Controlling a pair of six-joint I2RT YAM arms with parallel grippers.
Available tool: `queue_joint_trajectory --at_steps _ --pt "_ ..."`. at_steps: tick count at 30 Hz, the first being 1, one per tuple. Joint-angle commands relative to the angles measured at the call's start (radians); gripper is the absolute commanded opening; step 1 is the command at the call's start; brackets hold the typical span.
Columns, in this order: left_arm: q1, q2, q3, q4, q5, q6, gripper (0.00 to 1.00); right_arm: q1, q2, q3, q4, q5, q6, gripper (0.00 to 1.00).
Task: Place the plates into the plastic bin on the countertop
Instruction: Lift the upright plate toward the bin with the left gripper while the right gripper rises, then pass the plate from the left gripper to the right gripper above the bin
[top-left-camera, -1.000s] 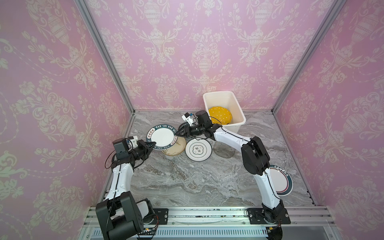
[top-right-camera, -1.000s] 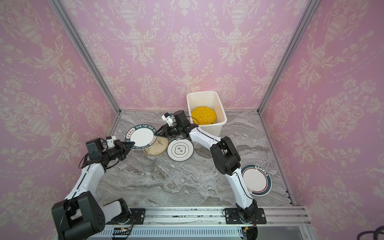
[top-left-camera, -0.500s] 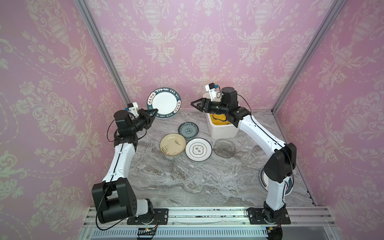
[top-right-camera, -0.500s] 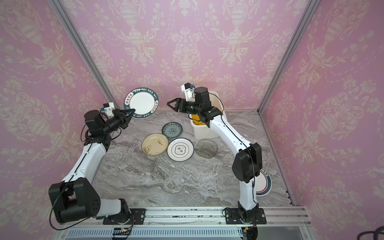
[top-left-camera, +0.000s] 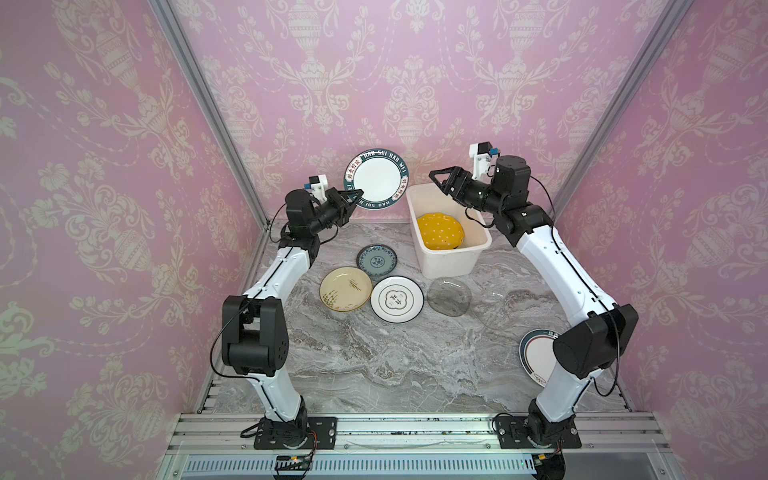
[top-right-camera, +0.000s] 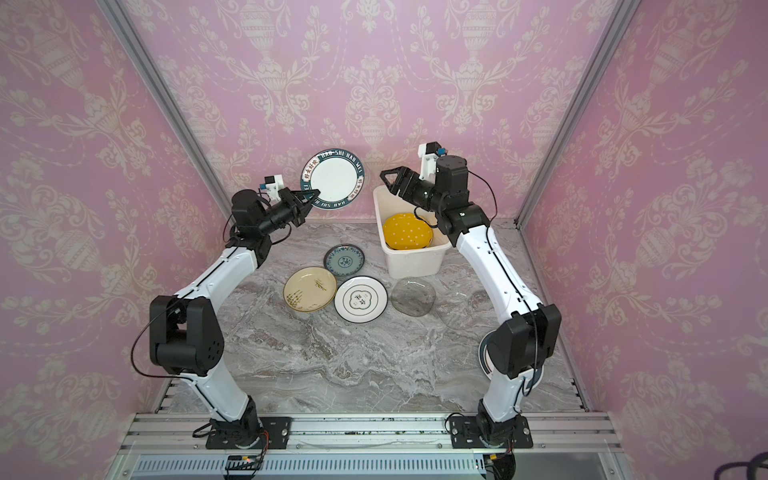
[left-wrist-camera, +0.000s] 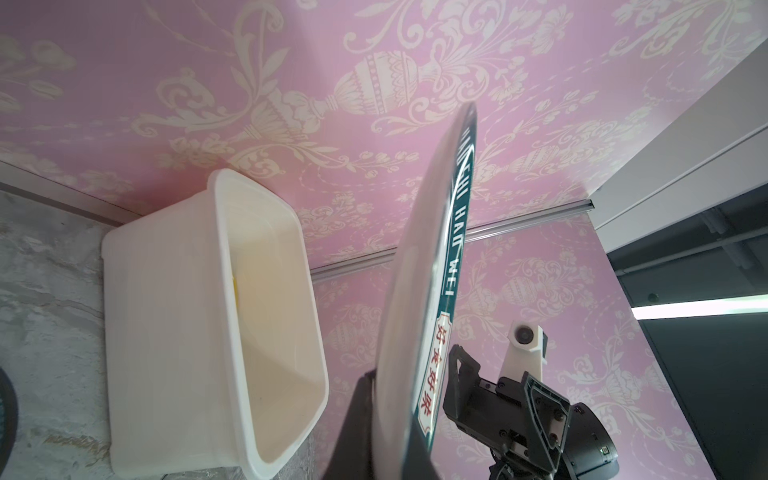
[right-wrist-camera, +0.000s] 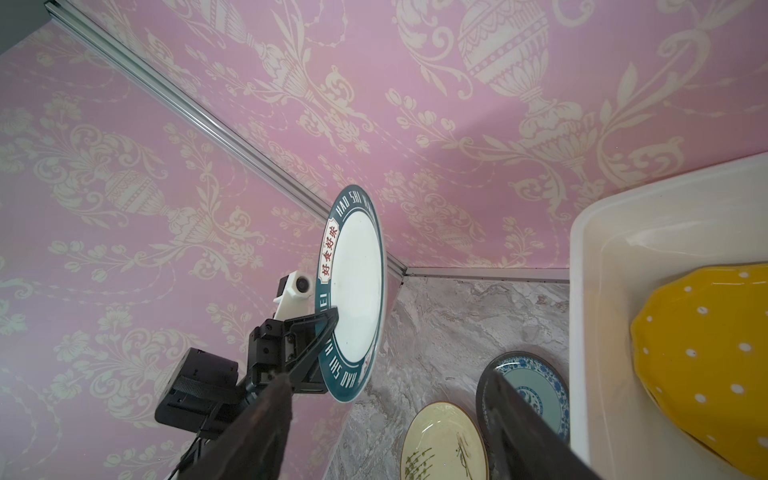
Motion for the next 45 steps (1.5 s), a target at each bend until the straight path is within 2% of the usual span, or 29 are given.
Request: queue_joint_trajectory --at_steps 1,8,19,22,26,33,38,45 --pt "-0.027 0.034 0.074 0.103 -0.013 -0.051 0.0 0.002 -0.024 -0.053 0.068 -0.043 0.058 0.76" --pt "-0.046 0.102 0.126 0.121 0.02 -0.098 0.0 0.007 0.032 -0.098 0.287 -0.122 0.224 0.72" --pt "-0.092 0.132 0.159 0.116 0.067 -0.118 0.0 0.057 0.133 -0.028 0.271 -0.119 0.239 0.66" --pt "-0.101 0.132 0.159 0.111 0.08 -0.118 0.0 0.067 0.147 -0.024 0.302 -0.11 0.253 0.59" --pt "-0.108 0.127 0.156 0.093 0.093 -0.115 0.0 0.074 0.15 -0.021 0.323 -0.064 0.257 0.42" --pt "-0.118 0.111 0.15 0.039 0.086 -0.069 0.0 0.078 0.104 -0.069 0.347 0.037 0.226 0.3" --pt "-0.132 0.132 0.165 0.041 0.093 -0.078 0.0 0.078 0.104 -0.079 0.348 0.056 0.227 0.15" --pt "-0.137 0.142 0.173 0.035 0.081 -0.069 0.0 0.078 0.111 -0.08 0.345 0.088 0.221 0.01"
